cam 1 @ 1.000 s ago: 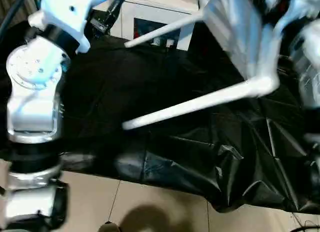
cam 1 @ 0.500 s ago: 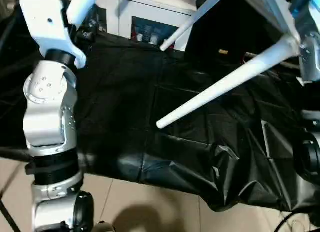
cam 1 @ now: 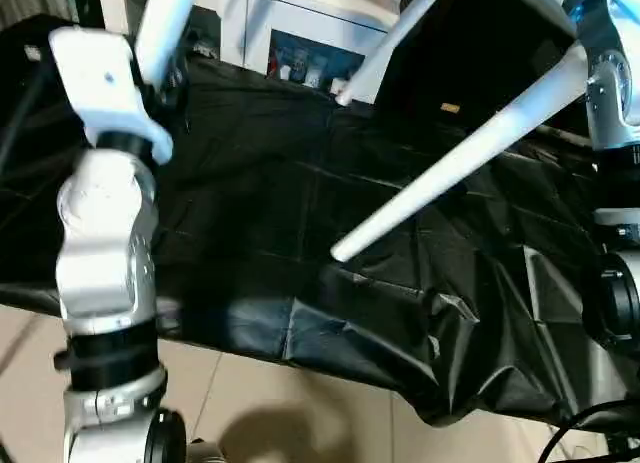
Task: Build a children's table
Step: Flip table
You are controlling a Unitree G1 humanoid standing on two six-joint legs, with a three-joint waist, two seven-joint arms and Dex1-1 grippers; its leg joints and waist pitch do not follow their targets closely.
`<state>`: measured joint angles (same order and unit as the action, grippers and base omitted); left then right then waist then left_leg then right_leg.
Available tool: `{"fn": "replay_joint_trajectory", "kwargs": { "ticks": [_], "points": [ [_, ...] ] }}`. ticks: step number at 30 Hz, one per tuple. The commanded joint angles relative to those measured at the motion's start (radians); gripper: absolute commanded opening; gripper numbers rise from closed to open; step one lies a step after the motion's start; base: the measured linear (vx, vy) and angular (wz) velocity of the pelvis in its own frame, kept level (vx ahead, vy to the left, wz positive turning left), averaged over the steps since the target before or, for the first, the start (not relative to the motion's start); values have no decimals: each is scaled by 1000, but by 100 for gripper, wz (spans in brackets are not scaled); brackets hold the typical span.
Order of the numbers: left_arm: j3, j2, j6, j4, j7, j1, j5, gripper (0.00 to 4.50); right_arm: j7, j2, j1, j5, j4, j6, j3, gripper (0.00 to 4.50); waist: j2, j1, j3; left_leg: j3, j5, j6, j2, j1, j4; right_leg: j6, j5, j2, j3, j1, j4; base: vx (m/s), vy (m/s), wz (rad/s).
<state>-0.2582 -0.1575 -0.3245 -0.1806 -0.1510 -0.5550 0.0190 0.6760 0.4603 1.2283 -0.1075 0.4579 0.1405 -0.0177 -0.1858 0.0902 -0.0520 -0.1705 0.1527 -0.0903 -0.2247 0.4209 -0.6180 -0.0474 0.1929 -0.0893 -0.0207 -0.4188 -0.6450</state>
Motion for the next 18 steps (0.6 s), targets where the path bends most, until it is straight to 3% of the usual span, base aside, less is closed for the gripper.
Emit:
{"fn": "replay_joint_trajectory", "kwargs": {
  "ticks": [1, 5, 13, 18],
  "points": [
    [76, 15, 44, -16, -13, -12, -10, 218, 60, -13, -24, -2, 14, 19, -53, 406, 27, -9, 67, -9, 268, -51, 1, -36, 67, 99, 165, -13, 5, 24, 70, 0, 0, 0],
    [85, 11, 79, -9, -17, 18, 2, 202, 78, -35, -55, 15, -4, 106, -78, 445, 25, -9, 69, -8, 253, -56, -1, -40, 67, 99, 136, -14, 5, 22, 67, 0, 0, 0],
    [86, 13, 145, 9, -7, 59, 10, 182, 36, -101, -113, 15, -12, 210, -65, 450, 20, -12, 70, -4, 276, -63, -1, -42, 70, 90, 140, -14, 3, 21, 68, 0, 0, 0],
    [83, 10, 193, 35, -2, 86, 18, 172, 15, -150, -152, -18, -44, 304, -46, 450, 16, -11, 71, -6, 223, -59, -3, -37, 67, 99, 74, -16, 0, 26, 60, 0, 0, 0]
  ]
}}
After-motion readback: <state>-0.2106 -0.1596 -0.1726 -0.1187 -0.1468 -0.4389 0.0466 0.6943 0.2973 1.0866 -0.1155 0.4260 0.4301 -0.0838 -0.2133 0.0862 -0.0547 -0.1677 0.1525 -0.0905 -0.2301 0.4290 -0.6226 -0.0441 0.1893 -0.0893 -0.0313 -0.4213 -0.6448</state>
